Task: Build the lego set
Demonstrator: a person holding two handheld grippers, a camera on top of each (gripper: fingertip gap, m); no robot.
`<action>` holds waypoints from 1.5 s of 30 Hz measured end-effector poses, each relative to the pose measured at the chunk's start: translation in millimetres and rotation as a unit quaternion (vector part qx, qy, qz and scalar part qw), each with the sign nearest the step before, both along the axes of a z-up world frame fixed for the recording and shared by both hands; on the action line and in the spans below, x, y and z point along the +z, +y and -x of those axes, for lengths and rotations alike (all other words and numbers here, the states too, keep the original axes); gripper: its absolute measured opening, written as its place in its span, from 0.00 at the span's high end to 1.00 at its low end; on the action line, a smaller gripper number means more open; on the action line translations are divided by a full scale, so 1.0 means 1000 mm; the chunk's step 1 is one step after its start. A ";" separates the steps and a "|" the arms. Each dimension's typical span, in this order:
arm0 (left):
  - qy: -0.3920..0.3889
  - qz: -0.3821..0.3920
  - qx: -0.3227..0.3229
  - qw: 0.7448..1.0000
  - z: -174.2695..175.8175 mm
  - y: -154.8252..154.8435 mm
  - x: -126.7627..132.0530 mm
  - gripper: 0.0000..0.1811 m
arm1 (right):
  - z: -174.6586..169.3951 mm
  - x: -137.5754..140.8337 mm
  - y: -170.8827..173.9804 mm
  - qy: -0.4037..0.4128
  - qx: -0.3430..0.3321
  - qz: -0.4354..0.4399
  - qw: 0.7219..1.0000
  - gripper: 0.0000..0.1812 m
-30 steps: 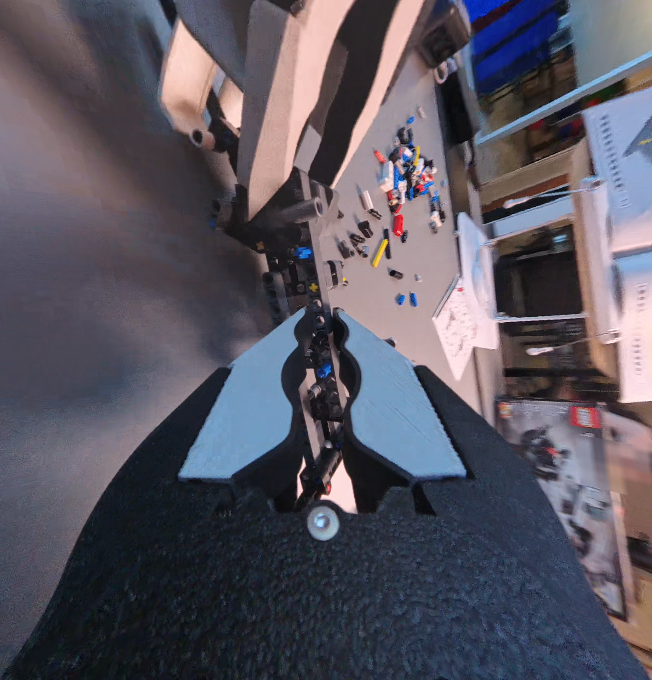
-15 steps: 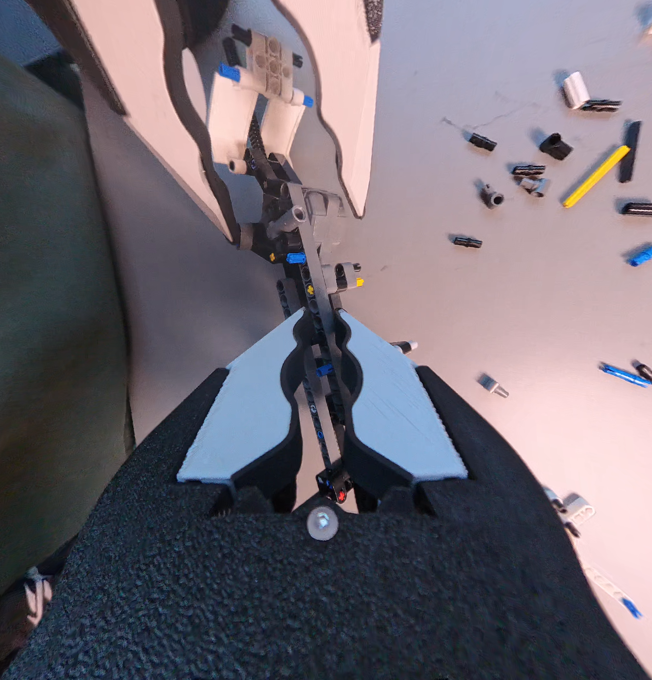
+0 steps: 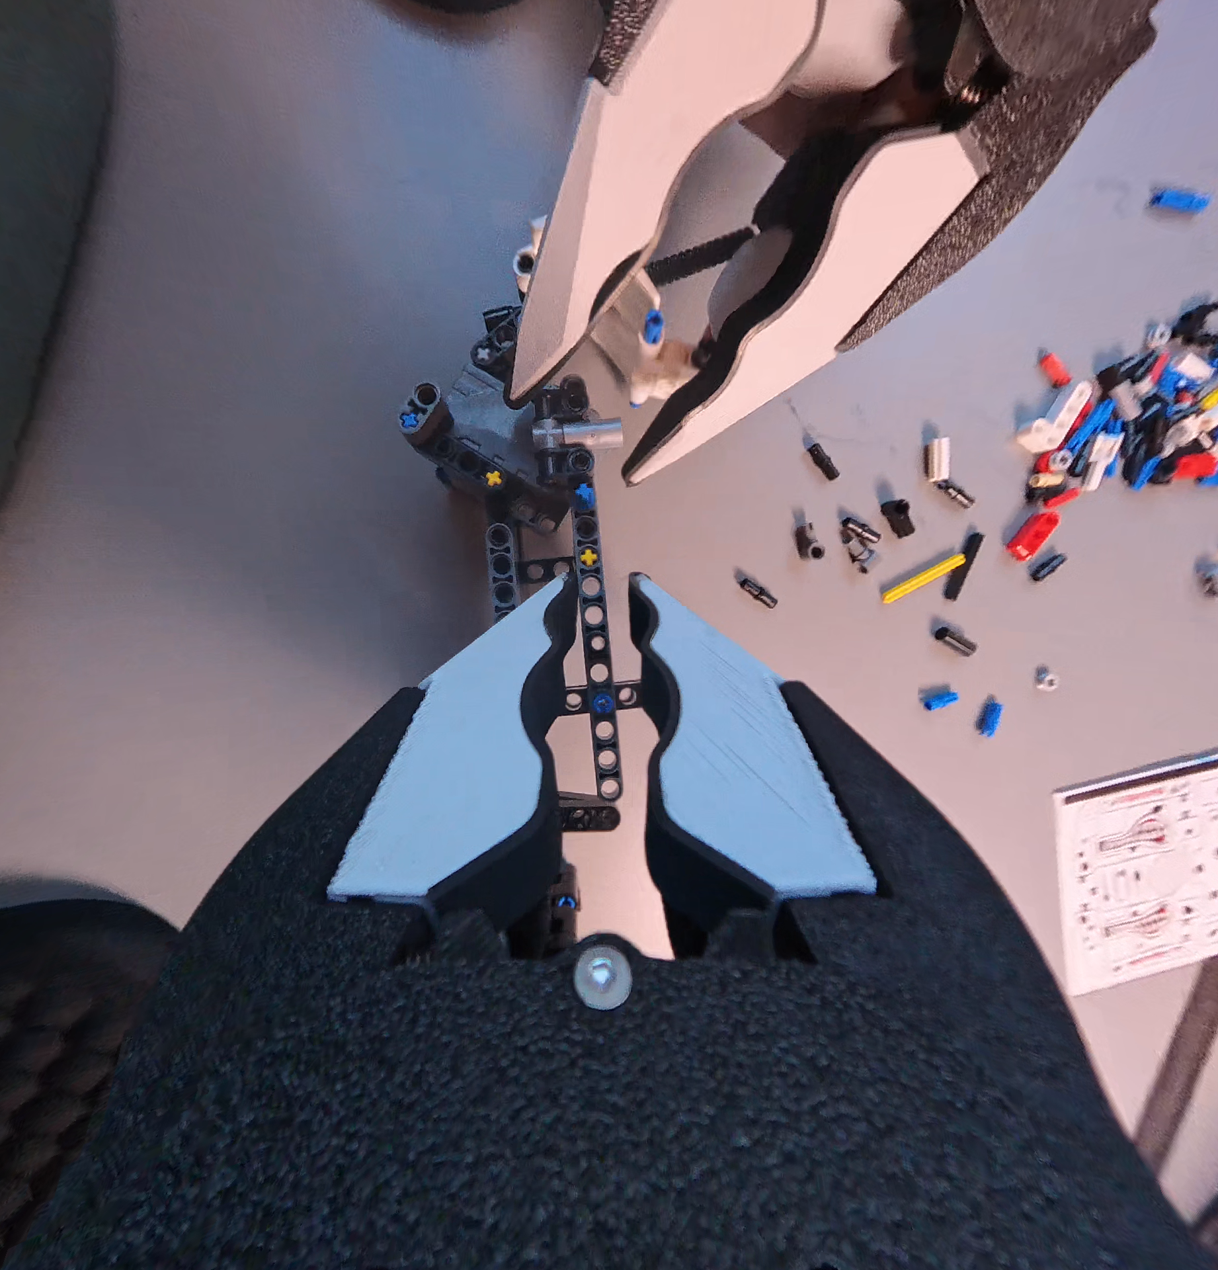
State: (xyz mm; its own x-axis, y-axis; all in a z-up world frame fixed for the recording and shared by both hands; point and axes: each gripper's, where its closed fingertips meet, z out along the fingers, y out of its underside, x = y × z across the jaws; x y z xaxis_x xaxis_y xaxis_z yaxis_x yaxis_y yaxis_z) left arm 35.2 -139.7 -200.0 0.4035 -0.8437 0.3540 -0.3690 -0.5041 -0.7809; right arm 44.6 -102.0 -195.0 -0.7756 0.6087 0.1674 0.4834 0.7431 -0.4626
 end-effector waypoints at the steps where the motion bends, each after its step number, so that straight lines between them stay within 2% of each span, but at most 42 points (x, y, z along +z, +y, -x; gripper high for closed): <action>1: -0.002 -0.002 0.004 1.000 0.000 0.001 0.000 0.81 | 0.000 0.000 -0.001 0.006 0.013 -0.008 1.000 0.93; 5: 0.009 -0.016 0.004 1.000 -0.001 0.002 -0.001 0.83 | 0.002 0.002 -0.010 -0.006 0.053 -0.006 0.999 0.93; 9: 0.039 -0.033 0.005 0.999 0.000 0.000 -0.007 0.79 | 0.006 0.001 -0.016 -0.034 0.081 -0.002 0.996 0.94; 11: 0.042 -0.038 0.009 0.998 -0.001 -0.001 -0.007 0.78 | 0.009 0.001 -0.018 -0.041 0.092 -0.006 0.995 0.98; 14: 0.043 -0.031 0.009 0.999 -0.004 -0.006 -0.008 0.76 | 0.009 0.001 -0.020 -0.050 0.095 0.000 0.994 0.97; 18: 0.043 -0.034 0.015 0.998 -0.006 -0.007 -0.008 0.77 | 0.007 -0.001 -0.018 -0.055 0.094 -0.002 0.994 0.89; 20: 0.043 -0.032 0.014 0.998 -0.007 -0.007 -0.008 0.78 | 0.006 -0.006 -0.012 -0.060 0.095 -0.022 0.993 0.89; 22: 0.047 -0.032 0.015 0.998 -0.007 -0.007 -0.008 0.79 | 0.003 -0.009 -0.010 -0.069 0.097 -0.025 0.993 0.94; 29: 0.044 -0.034 0.034 0.998 -0.010 -0.002 -0.007 0.80 | 0.007 -0.007 -0.012 -0.028 0.094 -0.019 0.995 0.96; 32: 0.051 -0.045 0.023 0.997 -0.013 -0.003 -0.008 0.83 | 0.006 -0.005 -0.013 -0.008 0.095 -0.016 0.995 0.96; 40: 0.086 -0.067 0.033 0.994 -0.015 0.001 -0.007 0.83 | 0.004 -0.001 -0.010 0.047 0.124 -0.059 0.989 0.97; 43: 0.084 -0.072 0.020 0.994 -0.012 -0.006 0.002 0.79 | 0.009 0.003 -0.013 0.121 0.185 -0.139 0.965 0.96; 45: 0.006 -0.038 0.010 0.999 -0.010 -0.016 0.029 0.70 | 0.014 0.009 -0.015 0.193 0.224 -0.193 0.936 0.96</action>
